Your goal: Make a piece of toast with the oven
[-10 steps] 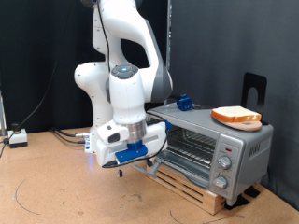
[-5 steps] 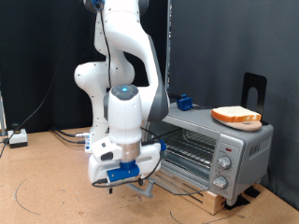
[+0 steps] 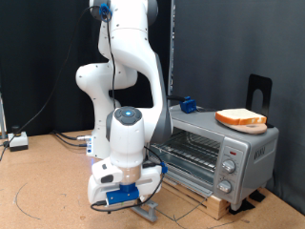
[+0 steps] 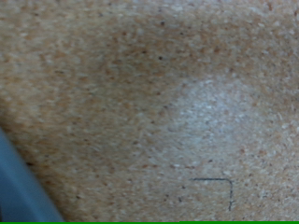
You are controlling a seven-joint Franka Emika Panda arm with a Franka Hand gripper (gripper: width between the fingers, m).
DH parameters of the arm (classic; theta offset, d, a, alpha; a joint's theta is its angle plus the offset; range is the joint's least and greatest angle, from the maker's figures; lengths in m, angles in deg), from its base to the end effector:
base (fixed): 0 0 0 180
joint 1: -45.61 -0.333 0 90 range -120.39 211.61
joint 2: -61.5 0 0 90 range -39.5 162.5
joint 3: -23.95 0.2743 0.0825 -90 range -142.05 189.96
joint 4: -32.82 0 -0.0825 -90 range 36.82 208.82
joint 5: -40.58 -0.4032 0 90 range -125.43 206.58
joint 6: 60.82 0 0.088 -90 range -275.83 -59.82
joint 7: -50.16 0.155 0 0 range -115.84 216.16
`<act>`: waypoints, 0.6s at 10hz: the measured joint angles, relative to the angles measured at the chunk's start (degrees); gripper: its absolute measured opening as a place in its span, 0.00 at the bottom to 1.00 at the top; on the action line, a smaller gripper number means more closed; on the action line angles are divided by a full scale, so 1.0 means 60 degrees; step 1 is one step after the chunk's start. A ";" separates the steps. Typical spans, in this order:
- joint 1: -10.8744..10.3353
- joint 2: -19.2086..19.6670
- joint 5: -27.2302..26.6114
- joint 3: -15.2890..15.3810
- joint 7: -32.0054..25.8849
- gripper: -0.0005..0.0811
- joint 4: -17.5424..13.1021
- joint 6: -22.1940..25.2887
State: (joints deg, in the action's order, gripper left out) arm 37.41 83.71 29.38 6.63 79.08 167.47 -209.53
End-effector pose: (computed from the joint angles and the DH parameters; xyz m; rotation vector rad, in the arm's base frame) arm 0.4753 -0.0961 0.0609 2.8364 -1.2377 -0.1702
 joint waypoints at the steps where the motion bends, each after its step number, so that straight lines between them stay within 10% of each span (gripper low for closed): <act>1: 0.0048 0.0032 0.0007 -0.0021 -0.0139 1.00 0.0039 -0.0072; 6: 0.0570 -0.0558 -0.0271 -0.0134 -0.1327 1.00 0.0153 0.0262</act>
State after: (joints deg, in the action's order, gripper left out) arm 40.83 80.36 27.76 5.82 71.12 168.39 -207.96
